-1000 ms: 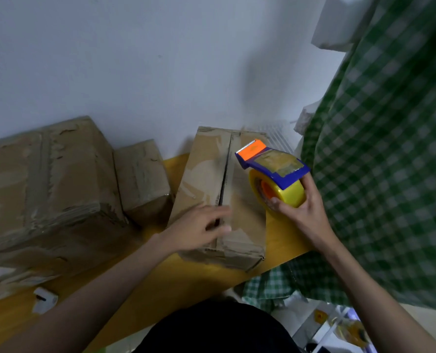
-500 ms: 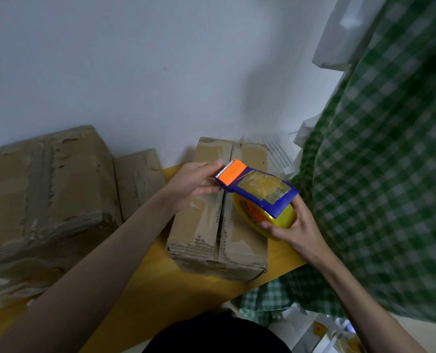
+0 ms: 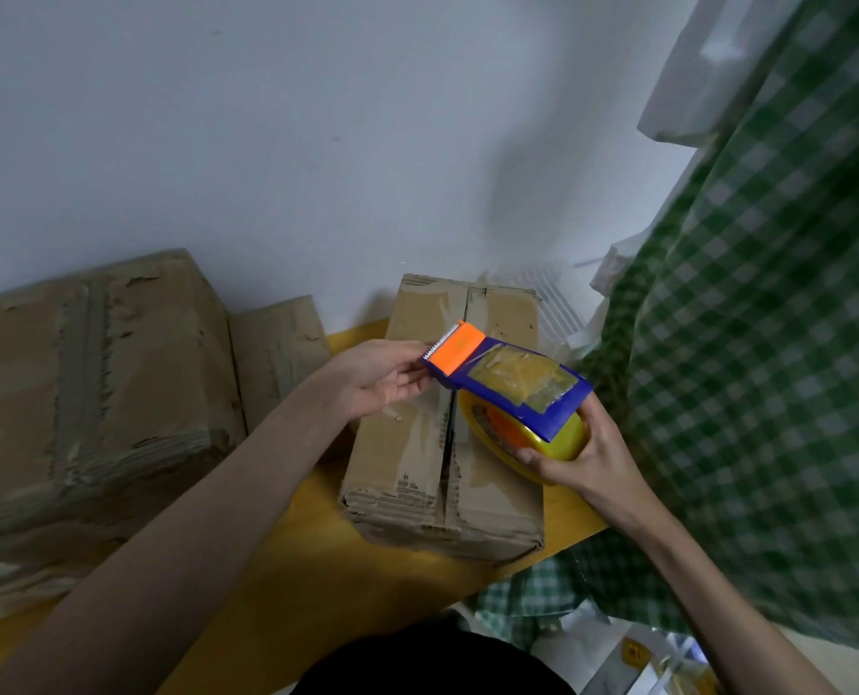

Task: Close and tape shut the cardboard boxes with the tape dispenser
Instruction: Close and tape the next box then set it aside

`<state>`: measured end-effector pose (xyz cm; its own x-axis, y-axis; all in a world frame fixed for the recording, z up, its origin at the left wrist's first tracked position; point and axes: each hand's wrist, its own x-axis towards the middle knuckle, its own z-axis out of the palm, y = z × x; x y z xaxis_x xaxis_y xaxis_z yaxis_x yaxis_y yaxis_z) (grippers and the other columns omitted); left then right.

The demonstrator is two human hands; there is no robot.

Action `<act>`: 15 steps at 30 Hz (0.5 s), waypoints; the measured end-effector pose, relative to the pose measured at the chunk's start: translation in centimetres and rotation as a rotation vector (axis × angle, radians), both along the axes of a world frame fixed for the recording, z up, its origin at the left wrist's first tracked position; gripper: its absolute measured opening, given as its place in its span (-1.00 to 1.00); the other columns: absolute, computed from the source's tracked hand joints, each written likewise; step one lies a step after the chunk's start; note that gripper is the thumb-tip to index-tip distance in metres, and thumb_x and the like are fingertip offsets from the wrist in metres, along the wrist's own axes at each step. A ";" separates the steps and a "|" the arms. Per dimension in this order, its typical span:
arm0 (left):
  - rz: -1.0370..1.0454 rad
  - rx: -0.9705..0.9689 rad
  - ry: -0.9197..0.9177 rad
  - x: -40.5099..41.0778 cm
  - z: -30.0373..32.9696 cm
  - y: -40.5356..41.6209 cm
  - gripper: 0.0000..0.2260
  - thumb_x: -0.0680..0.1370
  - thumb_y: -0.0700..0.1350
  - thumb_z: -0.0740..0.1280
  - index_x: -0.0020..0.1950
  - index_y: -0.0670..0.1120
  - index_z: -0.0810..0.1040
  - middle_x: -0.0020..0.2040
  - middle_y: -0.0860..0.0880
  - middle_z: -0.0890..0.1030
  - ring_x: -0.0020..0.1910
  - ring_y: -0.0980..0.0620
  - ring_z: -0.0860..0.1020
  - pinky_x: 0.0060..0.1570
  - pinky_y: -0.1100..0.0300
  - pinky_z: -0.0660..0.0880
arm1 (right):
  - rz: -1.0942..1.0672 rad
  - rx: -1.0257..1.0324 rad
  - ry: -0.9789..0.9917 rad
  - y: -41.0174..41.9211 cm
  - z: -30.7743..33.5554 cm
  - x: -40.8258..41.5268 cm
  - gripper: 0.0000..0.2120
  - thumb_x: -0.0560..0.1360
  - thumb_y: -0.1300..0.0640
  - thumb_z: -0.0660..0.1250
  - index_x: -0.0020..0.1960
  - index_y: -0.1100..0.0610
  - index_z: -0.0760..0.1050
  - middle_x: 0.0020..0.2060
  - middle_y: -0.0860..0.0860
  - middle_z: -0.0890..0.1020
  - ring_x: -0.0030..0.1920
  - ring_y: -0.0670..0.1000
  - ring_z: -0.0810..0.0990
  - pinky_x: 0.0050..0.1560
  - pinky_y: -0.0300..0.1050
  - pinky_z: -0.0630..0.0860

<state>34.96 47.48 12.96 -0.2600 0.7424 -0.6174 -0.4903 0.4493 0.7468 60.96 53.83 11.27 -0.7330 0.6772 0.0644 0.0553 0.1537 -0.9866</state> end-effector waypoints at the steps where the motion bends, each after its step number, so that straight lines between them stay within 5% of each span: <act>1: 0.009 0.004 0.022 -0.1 -0.1 0.1 -0.77 0.59 -0.13 0.41 0.23 -0.15 0.58 0.06 -0.11 0.71 0.03 0.04 0.68 -0.11 0.22 0.60 | 0.003 0.003 -0.008 -0.1 -0.1 -0.1 -0.28 0.26 -0.01 0.55 0.36 -0.09 0.35 0.19 -0.34 0.56 0.24 -0.21 0.54 0.12 -0.38 0.50; 5: -0.022 0.036 0.207 -0.4 -0.4 0.8 -0.78 0.60 -0.18 0.39 0.25 -0.15 0.58 0.07 -0.10 0.71 0.05 0.05 0.68 -0.11 0.23 0.59 | 0.002 -0.138 -0.079 -0.4 -0.1 -0.5 -0.05 0.11 -0.29 0.65 0.39 -0.06 0.36 0.23 -0.24 0.60 0.26 -0.11 0.58 0.12 -0.28 0.55; 10: -0.085 0.081 0.397 -1.1 -0.6 1.3 -0.79 0.55 -0.19 0.46 0.18 -0.10 0.61 0.04 -0.11 0.72 0.05 -0.03 0.68 0.06 0.09 0.62 | 0.010 -0.521 -0.064 -1.0 0.2 -1.0 -0.06 0.09 -0.61 0.39 0.31 -0.09 0.46 0.21 -0.16 0.66 0.26 -0.10 0.60 0.14 -0.25 0.54; 12: -0.145 0.083 0.513 -1.4 -0.4 1.4 -0.80 0.55 -0.21 0.45 0.16 -0.09 0.61 -0.02 -0.09 0.72 -0.01 -0.01 0.68 0.02 0.13 0.62 | 0.056 -0.539 -0.127 -0.7 -0.1 -1.6 -0.09 0.15 -0.53 0.46 0.35 -0.04 0.47 0.23 -0.05 0.66 0.26 0.00 0.61 0.19 -0.18 0.56; 15: -0.173 0.107 0.607 -2.1 -0.1 1.3 -0.81 0.56 -0.31 0.39 0.16 -0.16 0.62 -0.14 -0.09 0.67 -0.24 0.05 0.61 -0.28 0.36 0.53 | 0.111 -0.491 -0.194 -0.2 -0.2 -2.3 -0.22 0.27 -0.15 0.56 0.39 0.09 0.42 0.21 0.10 0.65 0.17 0.12 0.65 0.12 -0.12 0.59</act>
